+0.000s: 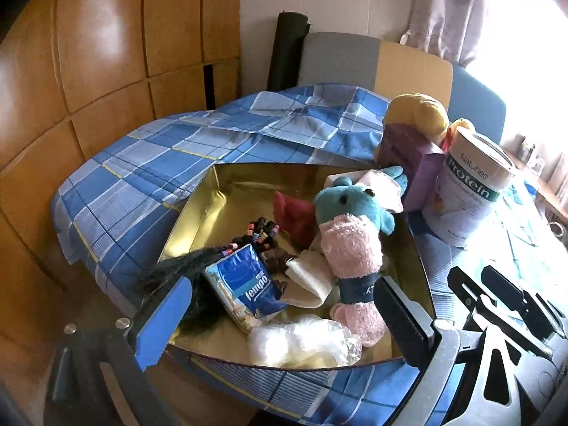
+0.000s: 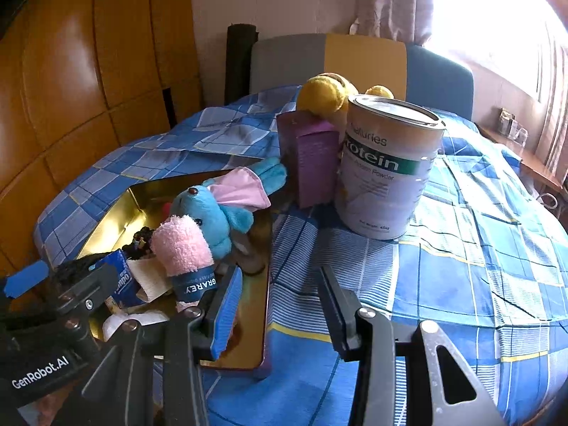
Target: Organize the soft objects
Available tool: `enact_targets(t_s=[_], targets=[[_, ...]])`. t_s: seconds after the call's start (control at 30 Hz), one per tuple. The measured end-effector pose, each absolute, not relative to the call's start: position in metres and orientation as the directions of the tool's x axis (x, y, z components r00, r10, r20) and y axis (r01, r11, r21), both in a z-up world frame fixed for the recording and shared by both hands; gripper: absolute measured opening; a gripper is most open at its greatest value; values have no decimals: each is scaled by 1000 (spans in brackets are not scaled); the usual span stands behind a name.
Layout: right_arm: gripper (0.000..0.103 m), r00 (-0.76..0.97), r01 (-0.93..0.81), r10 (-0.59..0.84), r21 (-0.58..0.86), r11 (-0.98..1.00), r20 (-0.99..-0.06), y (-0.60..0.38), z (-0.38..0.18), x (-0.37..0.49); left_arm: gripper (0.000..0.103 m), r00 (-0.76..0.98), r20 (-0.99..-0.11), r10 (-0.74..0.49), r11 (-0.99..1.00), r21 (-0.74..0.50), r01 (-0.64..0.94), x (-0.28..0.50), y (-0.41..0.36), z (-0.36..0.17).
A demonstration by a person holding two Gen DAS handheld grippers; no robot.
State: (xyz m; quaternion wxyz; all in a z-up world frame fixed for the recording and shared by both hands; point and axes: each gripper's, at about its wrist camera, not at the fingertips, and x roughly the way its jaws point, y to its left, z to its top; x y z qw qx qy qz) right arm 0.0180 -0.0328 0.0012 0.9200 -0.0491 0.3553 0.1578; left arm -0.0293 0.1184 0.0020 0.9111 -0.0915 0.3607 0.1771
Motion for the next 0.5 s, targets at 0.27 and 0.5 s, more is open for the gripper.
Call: enact_targets(t_s=[0.27,0.5], targets=[[44,693,-314,245,22,949,-678,-35,-2,20,103,667,-699,259,920,-31,-390,-28,120,-1],[44,687,-312,244,26,950,-685,-35,-4,21,103,665,-702,253,922,-32,-385,-27,121,-3]])
